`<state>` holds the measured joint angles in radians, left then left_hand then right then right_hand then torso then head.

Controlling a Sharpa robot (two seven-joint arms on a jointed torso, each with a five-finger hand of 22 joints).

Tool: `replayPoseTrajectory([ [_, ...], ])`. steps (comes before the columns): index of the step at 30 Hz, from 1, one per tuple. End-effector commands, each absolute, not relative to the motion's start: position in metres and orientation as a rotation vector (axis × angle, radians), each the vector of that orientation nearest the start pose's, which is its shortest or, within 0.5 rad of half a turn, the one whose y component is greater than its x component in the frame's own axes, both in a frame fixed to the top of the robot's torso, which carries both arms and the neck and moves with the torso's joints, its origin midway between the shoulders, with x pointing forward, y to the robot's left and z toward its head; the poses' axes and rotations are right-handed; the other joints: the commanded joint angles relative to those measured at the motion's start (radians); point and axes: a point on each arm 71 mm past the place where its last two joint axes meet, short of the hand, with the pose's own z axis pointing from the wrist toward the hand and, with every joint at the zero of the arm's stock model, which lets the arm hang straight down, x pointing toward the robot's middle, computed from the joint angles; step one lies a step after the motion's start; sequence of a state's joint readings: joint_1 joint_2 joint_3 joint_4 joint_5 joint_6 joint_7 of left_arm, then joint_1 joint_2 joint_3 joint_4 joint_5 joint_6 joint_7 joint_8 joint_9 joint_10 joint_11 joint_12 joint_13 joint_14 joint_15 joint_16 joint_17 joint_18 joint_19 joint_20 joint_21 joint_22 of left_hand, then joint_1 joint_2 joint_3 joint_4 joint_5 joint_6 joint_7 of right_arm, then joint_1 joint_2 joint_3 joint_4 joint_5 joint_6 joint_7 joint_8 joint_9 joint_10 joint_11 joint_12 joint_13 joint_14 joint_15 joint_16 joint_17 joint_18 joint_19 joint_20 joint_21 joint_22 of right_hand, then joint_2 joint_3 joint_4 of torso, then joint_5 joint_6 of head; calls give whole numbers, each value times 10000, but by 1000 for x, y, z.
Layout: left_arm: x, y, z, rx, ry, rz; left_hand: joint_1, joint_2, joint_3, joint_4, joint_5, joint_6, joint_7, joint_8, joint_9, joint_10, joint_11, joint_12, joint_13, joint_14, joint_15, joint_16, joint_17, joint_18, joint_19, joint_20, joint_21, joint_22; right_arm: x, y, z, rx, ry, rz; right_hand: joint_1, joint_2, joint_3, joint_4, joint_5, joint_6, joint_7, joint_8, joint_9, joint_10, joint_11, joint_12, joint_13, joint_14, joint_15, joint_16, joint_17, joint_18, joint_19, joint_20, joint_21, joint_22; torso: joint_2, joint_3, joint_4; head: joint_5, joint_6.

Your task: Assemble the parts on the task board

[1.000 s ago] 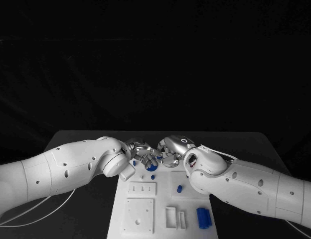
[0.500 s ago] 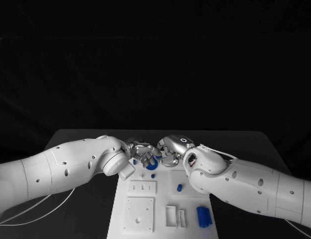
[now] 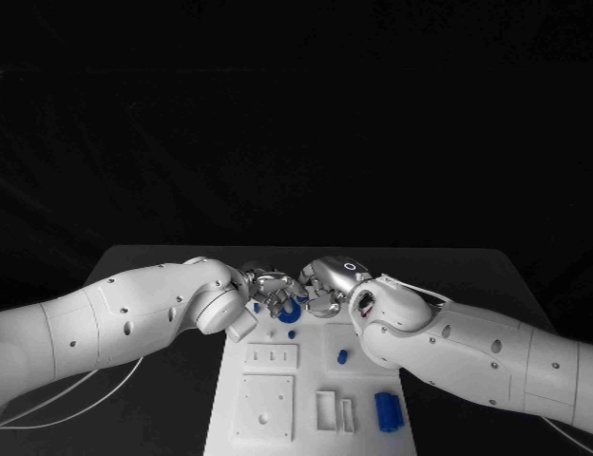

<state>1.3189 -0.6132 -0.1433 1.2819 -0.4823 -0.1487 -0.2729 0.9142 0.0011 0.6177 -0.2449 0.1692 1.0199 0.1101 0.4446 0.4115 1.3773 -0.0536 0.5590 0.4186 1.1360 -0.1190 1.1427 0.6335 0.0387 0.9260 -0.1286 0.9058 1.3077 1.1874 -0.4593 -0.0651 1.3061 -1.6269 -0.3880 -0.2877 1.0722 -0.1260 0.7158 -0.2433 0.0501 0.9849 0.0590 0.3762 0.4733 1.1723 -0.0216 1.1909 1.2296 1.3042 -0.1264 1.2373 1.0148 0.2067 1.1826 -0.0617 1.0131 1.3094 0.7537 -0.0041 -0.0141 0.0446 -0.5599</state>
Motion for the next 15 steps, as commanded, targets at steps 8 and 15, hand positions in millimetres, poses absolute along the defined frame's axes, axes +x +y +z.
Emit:
replayPoseTrajectory([
  [8, 531, 163, -199, -7050, 20695, -8928, -62, -158, -35, -14, 124, 1338, -856, 80, 2094, 366, -231, 479, 177, 445, -414, 543, -48, 102, 341, -1135, 503, 167, 507, -74, -203, -1804, 15767, 6508, -409, -1141, 215, 716, 29, -256, 488, -492, -174, -629, 157, -657, -487, 10, 118, -181, -31, 551, 57, -43, -89, 65, -6, 10, -20, 15, -23],
  [15, 531, 166, -199, -6771, 20724, -8618, -75, -184, -45, -54, 109, 1516, -949, 51, 2381, 481, -342, 864, 336, 532, -546, 963, 5, 107, 368, -1241, 777, 166, 509, -88, -202, -1380, 15444, 6746, -762, -1592, -531, 855, 162, -1384, 901, -1107, -423, -880, 561, -863, -607, -74, 495, -325, -69, 551, -80, 24, -246, 35, -5, 18, -7, 33, -31],
])
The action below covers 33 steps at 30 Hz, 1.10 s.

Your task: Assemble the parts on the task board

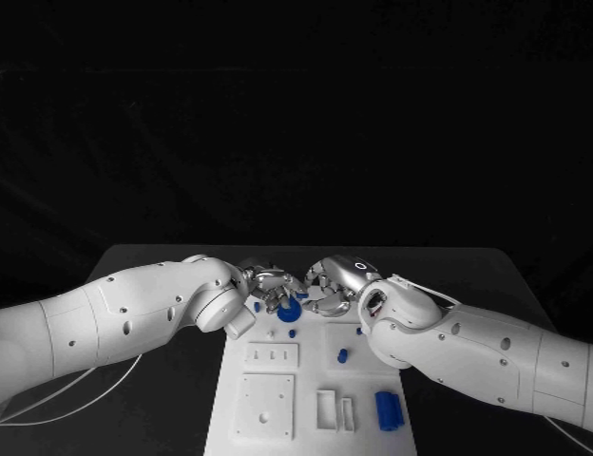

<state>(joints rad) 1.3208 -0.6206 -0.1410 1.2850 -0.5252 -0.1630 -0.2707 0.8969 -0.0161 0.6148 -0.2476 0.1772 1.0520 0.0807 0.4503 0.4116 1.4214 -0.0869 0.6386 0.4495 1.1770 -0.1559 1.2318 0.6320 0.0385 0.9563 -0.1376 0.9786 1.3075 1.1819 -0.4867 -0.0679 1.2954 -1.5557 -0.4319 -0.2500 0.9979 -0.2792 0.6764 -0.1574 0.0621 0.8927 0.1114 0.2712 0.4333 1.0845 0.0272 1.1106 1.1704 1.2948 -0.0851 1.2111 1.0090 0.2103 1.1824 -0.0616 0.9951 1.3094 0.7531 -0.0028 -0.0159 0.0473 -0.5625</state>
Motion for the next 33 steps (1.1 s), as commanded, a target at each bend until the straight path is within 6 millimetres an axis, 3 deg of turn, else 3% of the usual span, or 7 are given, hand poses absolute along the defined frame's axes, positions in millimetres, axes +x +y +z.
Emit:
replayPoseTrajectory([
  [1, 532, 166, -199, -6708, 20746, -8566, 95, -15, -14, -31, 30, 1204, -660, -16, 2408, 39, -17, 105, 42, 119, -187, 108, 21, 108, 60, -1161, 74, 166, 509, -92, -203, -1340, 15436, 6723, -36, -65, -221, -8, 63, -490, 396, -68, -25, -16, 91, -66, -23, 16, 102, -71, -11, 515, -89, 30, -79, 34, -1, 0, 10, 5, -12],
  [4, 532, 169, -200, -6536, 20788, -8416, 89, -21, -9, -33, 31, 1222, -669, -39, 2460, 30, -27, 170, 66, 111, -204, 172, 20, 107, 51, -1178, 119, 159, 511, -102, -204, -1269, 15501, 6665, -78, -69, -485, -10, 185, -605, 444, -119, -41, -56, 137, -78, -51, 5, 149, -92, -6, 515, -116, 48, -124, 30, -1, -14, 14, 22, 0],
  [12, 531, 178, -202, -5737, 20754, -7476, 85, -53, -8, -28, 72, 1352, -726, -59, 2632, 78, -89, 387, 143, 169, -287, 379, 15, 122, 109, -1247, 287, 144, 518, -144, -206, -761, 15540, 6558, 31, -10, -734, 18, 519, -625, 455, -107, -26, -60, 151, -47, -94, 21, 162, -101, 14, 515, -99, 48, -168, 36, -5, 0, 11, 131, -15],
  [22, 519, 188, -218, -4336, 21591, -5829, 5, -8, 39, -29, 190, 1458, -805, -180, 2903, 202, -189, 856, 285, 345, -449, 795, -13, 148, 374, -1329, 435, 130, 552, -213, -198, 2886, 15894, 7380, 211, 386, -874, 13, 1033, -572, 438, -57, 2, -104, 135, -23, -139, -13, 150, -128, 44, 515, -128, 65, -208, 70, -37, 10, -18, 253, -81],
  [25, 516, 189, -222, -3765, 21716, -5418, 88, 71, 35, -120, 62, 1348, -818, -346, 2920, 561, -222, 1477, 597, 594, -553, 1275, 155, 226, 689, -1419, 698, 202, 560, -229, -191, 3302, 15587, 7183, 184, 532, -1084, -101, 1283, -588, 447, -55, 8, -137, 142, -7, -148, -41, 154, -132, 66, 515, -165, 81, -214, 100, -44, 9, -8, 277, -135],
  [28, 514, 190, -226, -3624, 21737, -5102, 53, 86, 69, -150, 104, 1456, -867, -475, 3007, 229, -293, 2162, 1118, 587, -641, 1631, 239, 340, 916, -1436, 971, 208, 565, -239, -184, 3617, 15311, 7067, 181, 648, -1244, -220, 1377, -587, 446, -49, 12, -149, 142, 13, -161, -45, 154, -130, 84, 515, -179, 88, -220, 118, -32, 7, 5, 278, -171],
  [33, 510, 191, -236, -3420, 21783, -4741, -50, 134, 69, -151, 279, 1604, -936, -508, 3149, 60, -366, 2625, 1472, 700, -718, 1858, 247, 461, 1074, -1439, 1200, 202, 574, -245, -176, 3761, 15088, 6893, 182, 719, -1330, -296, 1458, -584, 444, -46, 13, -149, 139, 29, -175, -39, 152, -129, 96, 515, -175, 90, -223, 127, -20, 3, -20, 306, -249],
])
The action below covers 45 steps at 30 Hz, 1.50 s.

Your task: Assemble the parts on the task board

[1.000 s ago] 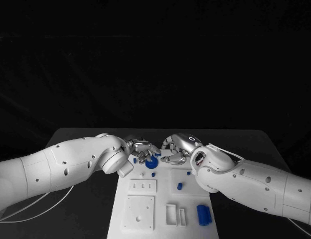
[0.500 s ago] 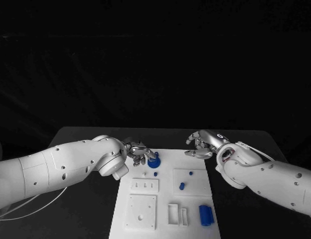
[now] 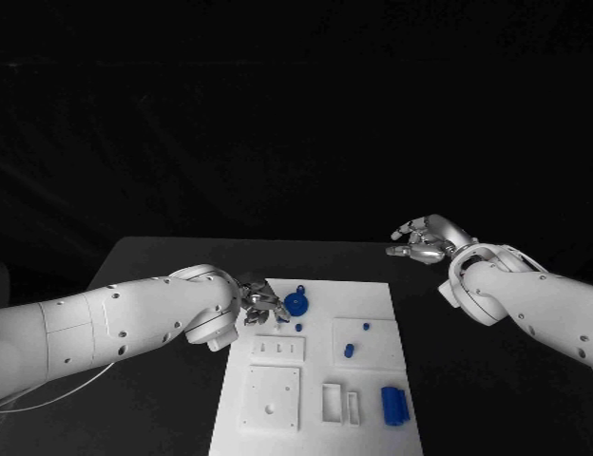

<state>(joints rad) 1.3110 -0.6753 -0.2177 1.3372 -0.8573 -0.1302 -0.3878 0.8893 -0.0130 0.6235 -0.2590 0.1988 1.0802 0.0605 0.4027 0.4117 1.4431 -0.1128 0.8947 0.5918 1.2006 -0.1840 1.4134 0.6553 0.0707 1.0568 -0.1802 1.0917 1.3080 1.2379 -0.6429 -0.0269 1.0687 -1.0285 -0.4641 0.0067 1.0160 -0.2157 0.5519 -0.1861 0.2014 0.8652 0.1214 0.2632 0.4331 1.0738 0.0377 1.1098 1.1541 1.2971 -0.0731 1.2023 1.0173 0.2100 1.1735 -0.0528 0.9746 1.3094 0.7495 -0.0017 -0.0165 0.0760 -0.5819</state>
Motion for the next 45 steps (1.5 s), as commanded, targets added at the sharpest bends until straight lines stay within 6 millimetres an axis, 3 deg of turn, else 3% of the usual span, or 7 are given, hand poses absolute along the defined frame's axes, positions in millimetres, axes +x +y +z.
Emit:
replayPoseTrajectory([
  [1, 510, 190, -237, -3349, 21796, -4684, 19, 112, -14, -40, 75, 1327, -739, -36, 3160, -173, -111, 88, 67, 470, -442, 52, 12, 148, 76, -1012, 83, 196, 575, -245, -175, 3755, 15072, 6892, 1, 92, -94, -17, 75, -308, 343, 34, 15, -42, 34, 38, -15, -62, 31, -41, 14, 518, -86, 2, -19, 128, 18, -13, -17, 10, -74],
  [6, 505, 189, -248, -3047, 22003, -4440, -99, 180, -7, -46, 301, 1406, -776, -30, 3264, -235, -151, 285, 202, 531, -482, 144, -9, 212, 127, -1003, 199, 190, 580, -242, -171, 3814, 15333, 6837, -23, 127, -149, -50, 119, -310, 343, 33, 13, -48, 34, 41, -26, -65, 31, -47, 19, 518, -90, 7, -26, 131, 18, -12, 10, 6, -190],
  [11, 503, 189, -254, -2815, 22062, -4295, -153, 251, 4, -32, 360, 1400, -801, -48, 3304, -255, -180, 353, 238, 590, -514, 184, -30, 249, 182, -1007, 253, 178, 582, -242, -170, 3814, 15259, 6812, -110, 201, -309, -151, 180, -387, 372, -9, -8, -119, 62, 37, -45, -113, 58, -77, 29, 518, -150, 32, -62, 140, 17, -38, 16, 37, -192],
  [22, 502, 187, -265, -2577, 22128, -4083, -242, 312, 20, -41, 493, 1449, -826, -44, 3376, -268, -206, 460, 284, 642, -539, 239, -63, 292, 207, -997, 314, 171, 581, -239, -169, 3812, 15251, 6881, -114, 250, -365, -219, 241, -409, 383, -22, -15, -125, 73, 58, -51, -110, 68, -75, 39, 518, -150, 35, -63, 146, 15, -30, 10, 29, -300],
  [30, 503, 187, -269, -2329, 22216, -3933, -296, 331, 11, -17, 506, 1468, -831, -43, 3395, -267, -210, 493, 295, 651, -543, 260, -70, 299, 210, -991, 331, 168, 581, -239, -169, 3824, 15242, 6881, -126, 265, -382, -230, 259, -413, 388, -25, -17, -126, 77, 64, -54, -108, 72, -75, 42, 518, -149, 37, -64, 147, 16, -34, -7, 23, -405],
  [37, 503, 187, -273, -2146, 22285, -3820, -333, 350, 10, 2, 493, 1471, -834, -50, 3406, -275, -212, 512, 301, 651, -546, 270, -78, 305, 209, -988, 341, 166, 581, -236, -169, 3798, 15263, 6927, -94, 318, -395, -295, 280, -419, 392, -29, -21, -133, 82, 77, -61, -106, 77, -74, 49, 518, -148, 36, -67, 149, 13, -15, 2, 43, -442],
  [45, 500, 185, -276, -1967, 22443, -3833, -371, 347, 16, 7, 430, 1450, -828, -76, 3414, -300, -206, 522, 298, 630, -541, 269, -97, 314, 185, -982, 349, 164, 581, -235, -169, 3781, 15289, 6943, 30, 445, -387, -478, 137, -414, 396, -29, -28, -151, 86, 100, -80, -110, 82, -79, 64, 518, -150, 37, -74, 154, 8, -22, -3, 62, -472],
])
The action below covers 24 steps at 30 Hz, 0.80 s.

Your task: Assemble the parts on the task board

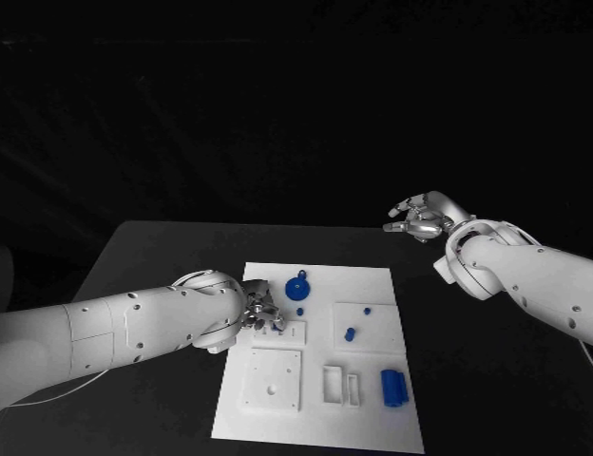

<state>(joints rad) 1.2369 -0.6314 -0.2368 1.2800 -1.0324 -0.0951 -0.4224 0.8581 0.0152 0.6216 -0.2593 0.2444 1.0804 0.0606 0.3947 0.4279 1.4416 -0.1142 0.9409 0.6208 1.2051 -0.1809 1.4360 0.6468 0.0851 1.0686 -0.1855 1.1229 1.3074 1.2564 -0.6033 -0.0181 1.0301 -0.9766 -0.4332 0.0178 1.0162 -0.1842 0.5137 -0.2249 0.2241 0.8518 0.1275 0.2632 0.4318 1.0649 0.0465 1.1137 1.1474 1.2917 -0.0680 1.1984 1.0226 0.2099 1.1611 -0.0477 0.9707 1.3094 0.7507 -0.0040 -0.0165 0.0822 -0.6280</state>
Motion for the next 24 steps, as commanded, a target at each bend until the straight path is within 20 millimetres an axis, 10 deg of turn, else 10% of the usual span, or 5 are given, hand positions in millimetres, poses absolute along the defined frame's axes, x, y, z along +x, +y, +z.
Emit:
replayPoseTrajectory([
  [1, 500, 185, -276, -1910, 22444, -3803, -61, 64, 35, 11, -30, 1445, -828, 2, 3253, -286, -191, 60, 8, 583, -571, 42, -13, 170, 65, -929, 37, 170, 581, -235, -169, 3777, 15295, 6938, 52, 142, 5, -120, -121, -278, 335, -29, -16, -64, -1, 64, -16, -56, 31, -40, 13, 519, -26, -13, -37, 154, -2, -1, -2, -3, -14],
  [24, 497, 185, -281, -1710, 22667, -3706, -117, 92, 41, 45, -106, 1445, -821, -19, 3268, -302, -183, 73, 0, 565, -563, 46, -38, 178, 38, -920, 49, 167, 582, -232, -169, 3744, 15359, 6969, 184, 237, 107, -264, -332, -261, 337, -28, -26, -63, 0, 92, -39, -49, 33, -42, 28, 519, -17, 0, -43, 156, -1, 0, 2, -20, -50],
])
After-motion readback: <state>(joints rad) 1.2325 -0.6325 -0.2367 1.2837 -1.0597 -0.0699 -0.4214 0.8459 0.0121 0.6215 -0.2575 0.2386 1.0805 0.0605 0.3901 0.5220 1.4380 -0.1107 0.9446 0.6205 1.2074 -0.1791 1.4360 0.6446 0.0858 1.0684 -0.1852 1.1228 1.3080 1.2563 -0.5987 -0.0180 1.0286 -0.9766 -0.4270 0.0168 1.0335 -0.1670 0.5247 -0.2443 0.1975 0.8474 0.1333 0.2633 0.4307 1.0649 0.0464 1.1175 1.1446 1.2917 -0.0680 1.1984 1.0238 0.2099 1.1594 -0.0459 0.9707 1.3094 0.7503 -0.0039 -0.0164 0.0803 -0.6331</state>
